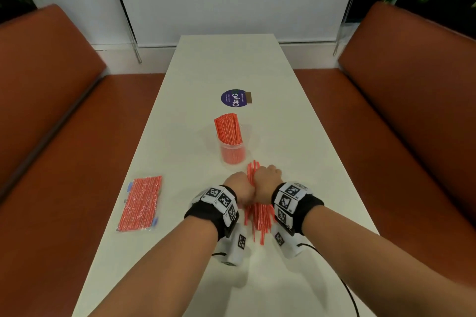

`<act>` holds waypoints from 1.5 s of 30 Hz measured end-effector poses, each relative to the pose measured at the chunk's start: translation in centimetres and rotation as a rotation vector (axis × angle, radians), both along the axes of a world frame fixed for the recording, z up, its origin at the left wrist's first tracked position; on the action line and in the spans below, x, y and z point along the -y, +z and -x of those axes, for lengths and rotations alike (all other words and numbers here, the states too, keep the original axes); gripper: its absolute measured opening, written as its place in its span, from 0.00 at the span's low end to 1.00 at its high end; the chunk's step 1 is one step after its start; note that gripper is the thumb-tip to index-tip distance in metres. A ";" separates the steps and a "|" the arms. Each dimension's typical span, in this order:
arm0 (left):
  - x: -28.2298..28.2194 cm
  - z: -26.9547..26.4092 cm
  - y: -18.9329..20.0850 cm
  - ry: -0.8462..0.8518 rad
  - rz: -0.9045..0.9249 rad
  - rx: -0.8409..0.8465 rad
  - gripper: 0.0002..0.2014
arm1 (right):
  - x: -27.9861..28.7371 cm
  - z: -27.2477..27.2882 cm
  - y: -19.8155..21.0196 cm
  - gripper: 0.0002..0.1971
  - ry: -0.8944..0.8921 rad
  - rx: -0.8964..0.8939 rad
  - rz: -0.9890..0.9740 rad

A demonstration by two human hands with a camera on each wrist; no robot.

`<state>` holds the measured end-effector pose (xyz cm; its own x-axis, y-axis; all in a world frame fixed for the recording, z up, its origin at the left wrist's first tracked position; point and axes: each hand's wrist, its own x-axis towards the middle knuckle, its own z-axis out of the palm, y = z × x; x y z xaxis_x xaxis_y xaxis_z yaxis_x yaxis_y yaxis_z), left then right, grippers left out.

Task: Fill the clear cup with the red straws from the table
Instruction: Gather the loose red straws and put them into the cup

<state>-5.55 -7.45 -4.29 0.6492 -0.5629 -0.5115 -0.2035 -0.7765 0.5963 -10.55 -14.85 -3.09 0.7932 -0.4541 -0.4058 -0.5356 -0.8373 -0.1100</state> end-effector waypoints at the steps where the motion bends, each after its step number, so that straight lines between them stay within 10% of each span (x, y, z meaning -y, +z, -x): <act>1: 0.1 0.2 0.1 0.000 0.016 0.010 0.16 | -0.2 0.1 0.2 0.32 -0.008 0.036 -0.027; 11: -1.6 1.1 1.3 -0.045 -0.123 0.082 0.16 | 0.1 1.9 -1.0 0.31 -0.071 -0.079 0.079; 14: -0.9 1.1 1.0 0.113 0.022 -0.140 0.13 | -1.4 0.9 -2.3 0.22 -0.059 -0.080 0.130; 31: -1.6 -3.0 1.4 0.140 -0.024 0.102 0.09 | -1.1 -1.6 -5.1 0.13 -0.378 0.064 0.086; 39: -1.3 -6.5 2.7 0.370 0.033 0.154 0.45 | 3.6 -2.1 -0.3 0.20 -0.260 0.142 -0.003; 45: -0.2 -8.5 2.2 0.427 0.306 0.128 0.63 | 6.5 -5.0 5.0 0.09 -0.397 0.542 -0.262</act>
<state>2.93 -7.26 -2.11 0.8994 -0.3458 -0.2675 0.0066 -0.6011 0.7992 -5.54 -21.31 1.96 0.7093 -0.6916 -0.1365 -0.6069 -0.5006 -0.6172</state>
